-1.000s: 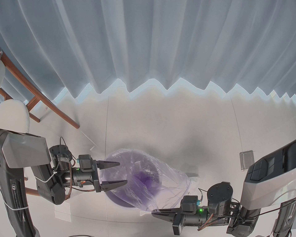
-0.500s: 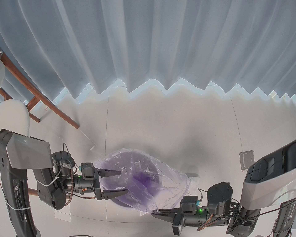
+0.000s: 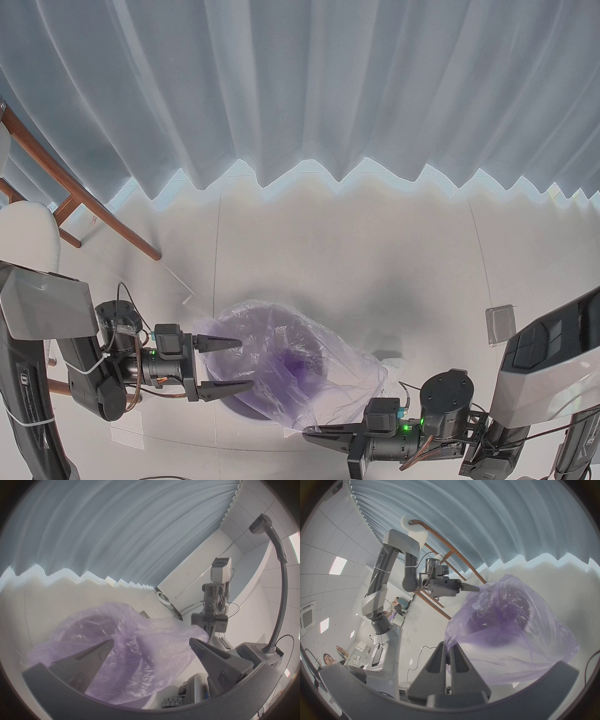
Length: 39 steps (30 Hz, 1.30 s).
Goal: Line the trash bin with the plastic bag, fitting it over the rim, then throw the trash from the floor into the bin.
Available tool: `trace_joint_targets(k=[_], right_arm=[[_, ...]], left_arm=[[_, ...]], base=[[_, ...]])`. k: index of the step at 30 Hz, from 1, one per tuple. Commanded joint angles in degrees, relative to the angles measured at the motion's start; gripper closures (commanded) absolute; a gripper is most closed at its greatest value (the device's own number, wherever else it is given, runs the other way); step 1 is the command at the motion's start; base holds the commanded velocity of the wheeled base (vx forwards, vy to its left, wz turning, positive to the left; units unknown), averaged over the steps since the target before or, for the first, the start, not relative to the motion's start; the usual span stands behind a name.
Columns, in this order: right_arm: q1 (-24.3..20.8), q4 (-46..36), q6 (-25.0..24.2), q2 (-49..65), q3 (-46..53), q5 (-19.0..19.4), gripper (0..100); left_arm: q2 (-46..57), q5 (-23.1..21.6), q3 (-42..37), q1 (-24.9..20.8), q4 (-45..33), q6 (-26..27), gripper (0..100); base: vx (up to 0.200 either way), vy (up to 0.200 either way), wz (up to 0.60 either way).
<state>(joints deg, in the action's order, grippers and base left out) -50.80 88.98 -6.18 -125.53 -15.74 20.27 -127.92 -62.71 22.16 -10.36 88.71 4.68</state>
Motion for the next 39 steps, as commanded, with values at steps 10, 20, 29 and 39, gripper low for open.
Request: trace_joint_targets(k=[10, 20, 29, 39], right_arm=[[-5.1, 1.02, 0.03, 0.72, -0.17, 0.03, 100], [-6.07, 1.02, 0.12, -0.33, -0.08, 0.03, 100], [-5.54, 1.02, 0.12, -0.68, 0.09, 0.03, 100], [-5.89, 1.02, 0.03, -4.29, -3.33, -1.9, 100]], left_arm=[[7.33, -0.05, 1.83, 2.45, -0.03, -4.42, 0], [3.9, -0.13, 1.57, -0.1, 0.06, -3.89, 0], [17.26, 0.48, -4.94, 2.01, -0.12, -11.1, 0], [38.0, 1.8, -6.52, -3.0, -10.14, -50.91, 0]], base=[[0.0, 0.0, 0.0], [0.0, 0.0, 0.0], [0.0, 0.0, 0.0], [0.0, 0.0, 0.0]])
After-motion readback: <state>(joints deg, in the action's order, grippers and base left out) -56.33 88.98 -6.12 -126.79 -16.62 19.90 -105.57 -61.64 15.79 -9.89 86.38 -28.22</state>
